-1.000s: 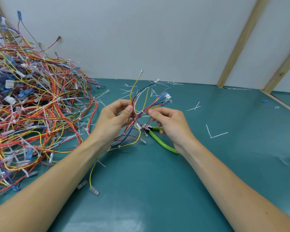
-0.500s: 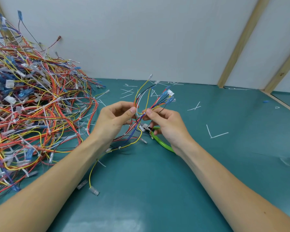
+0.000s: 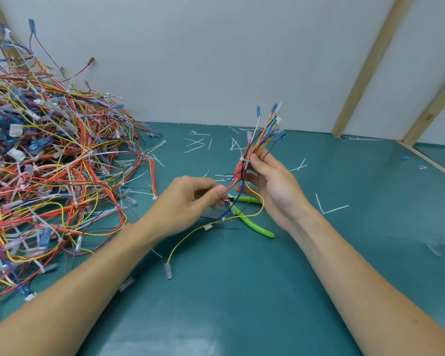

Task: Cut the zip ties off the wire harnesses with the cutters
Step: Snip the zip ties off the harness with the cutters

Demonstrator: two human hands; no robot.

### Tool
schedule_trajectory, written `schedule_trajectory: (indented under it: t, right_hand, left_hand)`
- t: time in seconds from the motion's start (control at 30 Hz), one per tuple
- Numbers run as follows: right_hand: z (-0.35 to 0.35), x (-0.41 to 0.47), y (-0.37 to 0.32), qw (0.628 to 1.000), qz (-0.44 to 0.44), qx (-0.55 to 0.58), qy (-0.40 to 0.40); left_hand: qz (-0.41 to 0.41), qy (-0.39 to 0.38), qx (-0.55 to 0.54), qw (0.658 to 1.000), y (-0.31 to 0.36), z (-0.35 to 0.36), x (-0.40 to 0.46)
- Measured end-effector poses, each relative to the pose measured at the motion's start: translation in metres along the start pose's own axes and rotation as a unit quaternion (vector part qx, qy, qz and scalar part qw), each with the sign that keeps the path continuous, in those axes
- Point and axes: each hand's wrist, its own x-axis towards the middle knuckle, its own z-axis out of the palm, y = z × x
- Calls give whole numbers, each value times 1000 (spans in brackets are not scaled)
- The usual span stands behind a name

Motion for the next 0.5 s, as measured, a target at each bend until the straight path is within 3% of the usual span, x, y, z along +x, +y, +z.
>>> schedule_trajectory:
  t: [0.07, 0.17, 0.27, 0.33, 0.5]
  right_hand:
    - [-1, 0, 2, 1000, 10, 12, -5]
    - [2, -1, 4, 1000, 21, 19, -4]
    - [8, -1, 6, 999, 42, 21, -5]
    - [13, -1, 9, 998, 38, -49, 26]
    - [23, -4, 17, 988, 10, -125, 88]
  left_hand:
    - [13, -34, 5, 999, 2, 1, -1]
    - [23, -17, -20, 999, 1, 2, 1]
    - [-6, 73, -91, 993, -4, 4, 5]
    - [-24, 142, -125, 982, -7, 5, 8]
    - [-32, 253, -122, 959, -8, 6, 9]
